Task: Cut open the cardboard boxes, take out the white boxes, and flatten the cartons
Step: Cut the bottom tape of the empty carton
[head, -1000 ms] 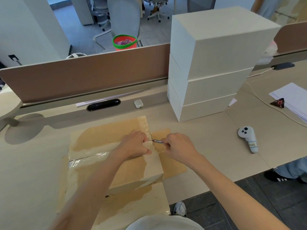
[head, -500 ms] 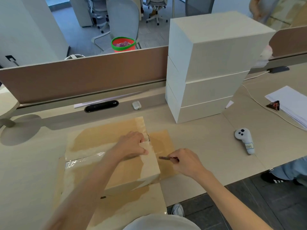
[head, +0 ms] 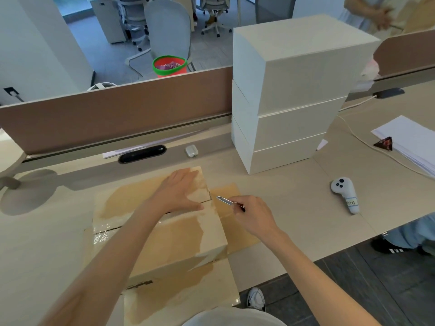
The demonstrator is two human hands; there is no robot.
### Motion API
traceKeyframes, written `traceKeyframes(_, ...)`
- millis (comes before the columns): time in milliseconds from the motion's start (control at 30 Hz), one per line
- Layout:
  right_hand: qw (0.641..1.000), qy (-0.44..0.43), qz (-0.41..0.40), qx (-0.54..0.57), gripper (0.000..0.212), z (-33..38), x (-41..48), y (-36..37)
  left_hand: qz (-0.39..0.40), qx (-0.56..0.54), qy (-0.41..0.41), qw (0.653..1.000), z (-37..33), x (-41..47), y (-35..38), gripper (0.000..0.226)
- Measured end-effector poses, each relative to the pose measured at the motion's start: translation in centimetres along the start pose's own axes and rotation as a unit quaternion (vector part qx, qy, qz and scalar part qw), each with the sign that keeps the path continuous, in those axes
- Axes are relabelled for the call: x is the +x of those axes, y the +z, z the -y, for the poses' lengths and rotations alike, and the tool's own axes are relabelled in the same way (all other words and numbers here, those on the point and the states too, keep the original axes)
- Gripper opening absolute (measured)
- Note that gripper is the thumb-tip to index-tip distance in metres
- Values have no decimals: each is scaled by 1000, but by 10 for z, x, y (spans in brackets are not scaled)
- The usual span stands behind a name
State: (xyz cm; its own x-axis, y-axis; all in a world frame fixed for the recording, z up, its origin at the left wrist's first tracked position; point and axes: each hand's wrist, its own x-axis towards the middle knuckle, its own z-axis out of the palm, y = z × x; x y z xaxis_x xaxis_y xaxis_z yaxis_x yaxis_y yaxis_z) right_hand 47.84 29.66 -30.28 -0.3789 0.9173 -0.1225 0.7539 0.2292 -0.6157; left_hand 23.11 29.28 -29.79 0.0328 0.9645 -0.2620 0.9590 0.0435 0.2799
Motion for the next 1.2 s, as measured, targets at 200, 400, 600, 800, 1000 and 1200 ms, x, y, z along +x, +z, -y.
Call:
traceKeyframes(200, 1000, -9, -4, -8, 16, 10, 3, 7, 52, 39, -56, 996, 2, 7, -3, 129)
traceKeyframes(400, 1000, -10, 1, 1, 12, 12, 4, 9, 36, 68, -38, 996, 0, 10, -11, 121)
traceKeyframes(600, 1000, -28, 6, -3, 24, 20, 5, 9, 3, 180, 12, 984, -10, 10, -13, 97)
traceKeyframes(800, 998, -31, 9, -46, 25, 23, 7, 11, -43, 271, 67, 959, -5, 10, -6, 73)
traceKeyframes(1000, 997, -50, 20, -61, 33, 27, 7, 12, -56, 296, 86, 950, -6, 11, -8, 81)
traceKeyframes(1200, 998, -32, 40, -22, 38, 20, 3, 12, -79, 301, 96, 945, -7, 7, -2, 81)
